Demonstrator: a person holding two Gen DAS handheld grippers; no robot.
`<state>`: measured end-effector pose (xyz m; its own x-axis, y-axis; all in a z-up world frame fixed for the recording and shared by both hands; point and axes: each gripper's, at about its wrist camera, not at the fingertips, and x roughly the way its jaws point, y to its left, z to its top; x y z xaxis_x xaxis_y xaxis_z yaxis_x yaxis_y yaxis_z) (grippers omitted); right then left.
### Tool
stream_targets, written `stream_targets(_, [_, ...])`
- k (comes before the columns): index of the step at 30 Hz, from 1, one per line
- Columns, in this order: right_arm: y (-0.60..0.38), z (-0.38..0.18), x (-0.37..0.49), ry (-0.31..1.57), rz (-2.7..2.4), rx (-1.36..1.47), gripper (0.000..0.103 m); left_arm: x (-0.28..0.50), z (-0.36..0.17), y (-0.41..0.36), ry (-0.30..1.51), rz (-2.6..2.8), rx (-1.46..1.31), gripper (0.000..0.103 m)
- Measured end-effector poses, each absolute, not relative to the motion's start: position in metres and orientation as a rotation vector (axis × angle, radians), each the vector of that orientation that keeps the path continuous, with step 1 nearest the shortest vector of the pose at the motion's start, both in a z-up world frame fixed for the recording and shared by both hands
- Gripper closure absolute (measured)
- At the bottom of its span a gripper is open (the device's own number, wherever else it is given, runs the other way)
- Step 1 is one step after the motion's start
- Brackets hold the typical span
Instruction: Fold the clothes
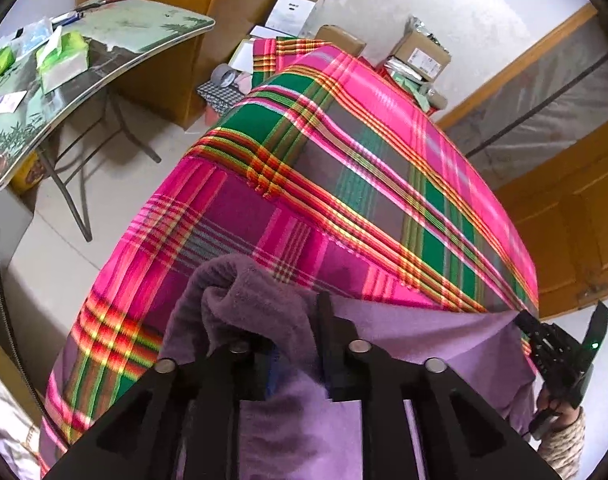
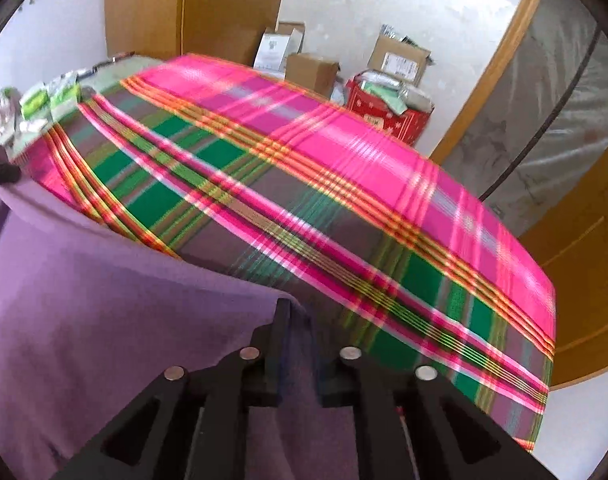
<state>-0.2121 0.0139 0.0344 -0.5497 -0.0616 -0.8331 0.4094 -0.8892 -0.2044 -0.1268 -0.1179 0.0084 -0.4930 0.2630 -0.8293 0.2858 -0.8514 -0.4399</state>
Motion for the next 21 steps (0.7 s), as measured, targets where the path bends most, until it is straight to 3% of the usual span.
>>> stream_targets(9, [0.072,0.085,-0.147,0.373,-2.635,1.217,0.085,-0.082,0.050,-0.095,0.718,-2.691,1.505,0.079])
stream_targets(11, [0.094,0.085,-0.132,0.320,-2.667,1.233,0.085,-0.073,0.057,-0.081,0.667,-2.735,1.527,0.063])
stream_targets(12, [0.105,0.085,-0.125,0.289,-2.682,1.245,0.084,-0.069,0.060,-0.073,0.652,-2.759,1.540,0.061])
stream_targets(21, [0.193,0.069,-0.048,0.012,-2.830,1.323,0.077,-0.047,0.075,-0.007,0.465,-2.917,1.601,0.060])
